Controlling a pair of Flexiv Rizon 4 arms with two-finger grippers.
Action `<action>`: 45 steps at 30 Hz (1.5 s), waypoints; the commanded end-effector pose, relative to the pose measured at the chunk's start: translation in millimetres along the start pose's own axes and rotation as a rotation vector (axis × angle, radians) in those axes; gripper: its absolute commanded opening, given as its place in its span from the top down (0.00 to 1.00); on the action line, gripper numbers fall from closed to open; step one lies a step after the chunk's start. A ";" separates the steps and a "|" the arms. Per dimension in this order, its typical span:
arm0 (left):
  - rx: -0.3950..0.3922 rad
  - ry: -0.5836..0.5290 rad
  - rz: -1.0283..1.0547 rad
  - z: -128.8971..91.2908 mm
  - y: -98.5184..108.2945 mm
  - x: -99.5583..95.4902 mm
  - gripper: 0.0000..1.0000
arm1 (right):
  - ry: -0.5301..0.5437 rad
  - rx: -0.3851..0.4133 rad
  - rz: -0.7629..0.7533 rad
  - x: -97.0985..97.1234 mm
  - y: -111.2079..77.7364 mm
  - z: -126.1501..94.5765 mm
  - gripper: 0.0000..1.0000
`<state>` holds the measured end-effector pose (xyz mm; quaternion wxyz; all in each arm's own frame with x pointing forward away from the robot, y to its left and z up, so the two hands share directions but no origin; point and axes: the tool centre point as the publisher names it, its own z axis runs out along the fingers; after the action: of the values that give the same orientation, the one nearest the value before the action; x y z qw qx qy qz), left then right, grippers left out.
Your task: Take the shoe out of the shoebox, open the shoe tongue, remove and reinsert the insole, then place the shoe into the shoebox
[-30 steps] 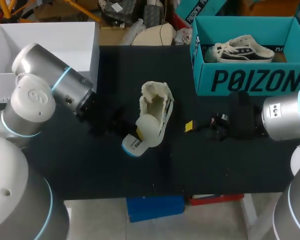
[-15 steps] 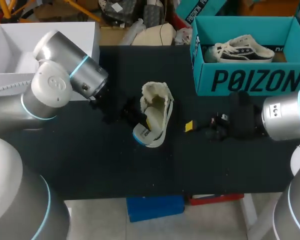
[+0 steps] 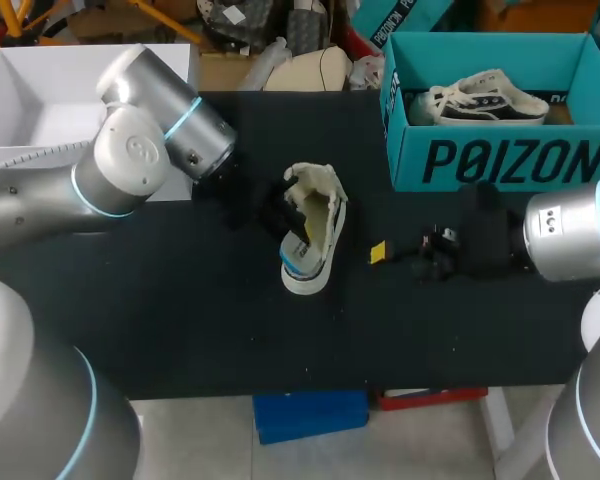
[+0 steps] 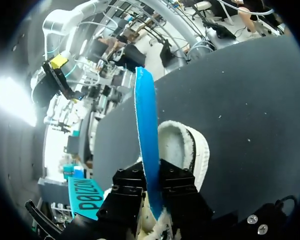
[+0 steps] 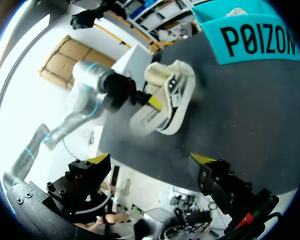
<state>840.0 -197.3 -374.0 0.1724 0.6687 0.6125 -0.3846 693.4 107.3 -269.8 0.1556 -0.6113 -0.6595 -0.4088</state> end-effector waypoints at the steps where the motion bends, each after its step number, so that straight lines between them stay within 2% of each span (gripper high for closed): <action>1: -0.006 -0.002 -0.002 2.6 -0.4 -6.3 0.00 | 0.000 0.001 0.000 0.4 -0.2 -0.8 0.00; 13: -0.012 -0.014 0.028 -28.3 -49.2 -21.2 0.00 | 0.000 0.001 0.000 0.4 -0.2 -0.8 0.00; 18: 0.031 0.043 0.017 -26.8 -63.6 -17.1 0.11 | 0.000 0.001 0.000 0.4 -0.2 -0.8 0.00; 19: 0.046 0.057 0.007 -26.0 -66.4 -15.5 0.21 | 0.000 0.001 0.000 0.4 -0.2 -0.8 0.00; 21: 0.060 0.079 0.000 -24.4 -69.0 -12.0 0.47 | 0.000 0.001 0.000 0.4 -0.2 -0.8 0.00; 26: 0.078 0.148 -0.024 -23.4 -70.0 -0.5 0.79 | 0.000 0.001 0.000 0.4 -0.2 -0.8 0.00; 28: 0.083 0.145 -0.033 -23.0 -70.1 1.8 1.00 | 0.000 0.001 0.000 0.4 -0.2 -0.8 0.00; 38: 0.113 0.154 -0.067 -15.6 -67.8 13.6 1.00 | 0.000 0.001 0.000 0.4 -0.2 -0.8 0.00; 45: 0.091 0.107 -0.064 -13.0 -51.8 16.0 1.00 | 0.000 0.001 0.000 0.4 -0.2 -0.8 0.00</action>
<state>789.9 -164.9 -356.7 0.0924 0.6774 0.6256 -0.3758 693.4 107.2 -269.7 0.1556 -0.6114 -0.6595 -0.4088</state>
